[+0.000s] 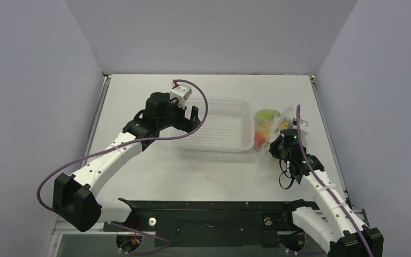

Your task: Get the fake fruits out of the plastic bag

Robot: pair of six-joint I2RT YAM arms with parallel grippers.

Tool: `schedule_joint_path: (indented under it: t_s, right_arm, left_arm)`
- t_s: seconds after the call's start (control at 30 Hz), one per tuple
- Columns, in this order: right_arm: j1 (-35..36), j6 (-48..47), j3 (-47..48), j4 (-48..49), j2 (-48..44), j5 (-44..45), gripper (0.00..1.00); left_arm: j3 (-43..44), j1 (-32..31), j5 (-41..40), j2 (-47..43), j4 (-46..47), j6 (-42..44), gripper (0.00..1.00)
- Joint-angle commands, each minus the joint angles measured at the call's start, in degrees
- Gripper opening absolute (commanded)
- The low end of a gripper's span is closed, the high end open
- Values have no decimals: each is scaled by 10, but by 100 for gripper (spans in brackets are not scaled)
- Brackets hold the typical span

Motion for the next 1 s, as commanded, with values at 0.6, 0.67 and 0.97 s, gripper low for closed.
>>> schedule_joint_path:
  t_s: [0.6,0.67,0.97]
  right_arm:
    - [318,82,-55,-34,-106,11,36]
    - [316,81,-41,-67,-134,47,45]
    - [287,153,8,-220,-206,213,52]
  left_arm:
    - [62,-120,153,114,16,-13,86]
    - [71,-130,175,128,18,-26,86]
    - [230,-185,175,244,-47,-49,83]
